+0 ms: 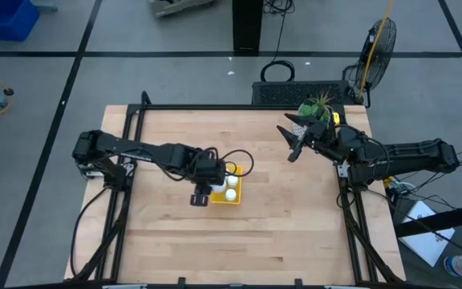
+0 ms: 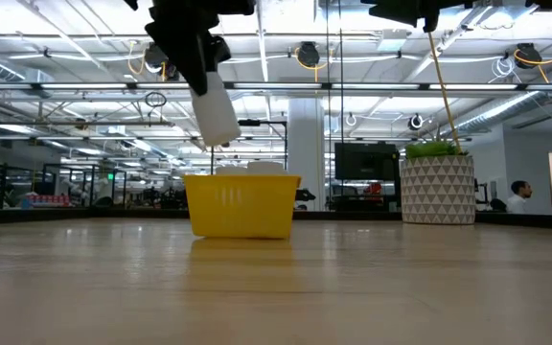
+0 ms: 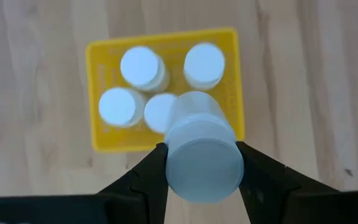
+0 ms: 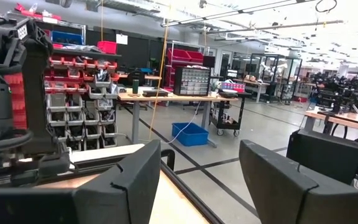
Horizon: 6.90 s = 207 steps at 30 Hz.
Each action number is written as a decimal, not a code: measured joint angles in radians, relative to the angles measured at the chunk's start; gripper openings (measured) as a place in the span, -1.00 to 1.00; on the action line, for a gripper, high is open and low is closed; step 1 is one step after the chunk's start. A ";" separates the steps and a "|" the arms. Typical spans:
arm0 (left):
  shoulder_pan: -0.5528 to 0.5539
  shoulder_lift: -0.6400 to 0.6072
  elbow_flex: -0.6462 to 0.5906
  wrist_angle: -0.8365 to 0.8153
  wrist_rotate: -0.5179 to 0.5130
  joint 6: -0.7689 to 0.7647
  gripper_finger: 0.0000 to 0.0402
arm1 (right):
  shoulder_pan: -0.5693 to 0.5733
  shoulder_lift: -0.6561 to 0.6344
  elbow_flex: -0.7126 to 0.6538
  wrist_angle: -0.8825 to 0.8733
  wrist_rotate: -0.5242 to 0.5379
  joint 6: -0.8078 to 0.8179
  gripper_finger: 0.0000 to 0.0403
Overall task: Pick and place pill bottles into a basket
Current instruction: Put the white pill bottle into the yellow bin, then return to Home Position
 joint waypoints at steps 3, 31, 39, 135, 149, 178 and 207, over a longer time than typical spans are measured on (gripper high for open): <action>0.000 0.000 0.000 0.005 0.014 -0.002 -0.20 | 0.000 0.000 0.000 0.000 0.000 0.000 0.04; -0.032 0.114 0.001 0.013 0.056 0.014 -0.20 | 0.000 0.000 0.000 -0.007 0.000 0.000 0.04; -0.026 0.130 0.000 0.007 0.048 0.034 -0.20 | 0.000 0.000 0.000 -0.006 0.000 0.000 0.04; -0.036 0.080 0.250 -0.201 -0.006 0.052 0.72 | 0.009 -0.057 0.000 0.015 -0.002 -0.055 0.04; -0.031 -0.643 -0.185 0.101 -0.167 0.043 0.70 | 0.076 -0.430 0.000 -0.334 0.009 -0.030 0.04; -0.021 -1.270 -1.063 0.796 -0.274 -0.037 0.69 | 0.076 -0.848 -0.305 -0.350 -0.266 0.001 0.04; -0.020 -1.309 -1.355 1.090 -0.267 -0.093 0.69 | 0.048 -0.850 -0.577 -0.416 -0.317 0.177 0.04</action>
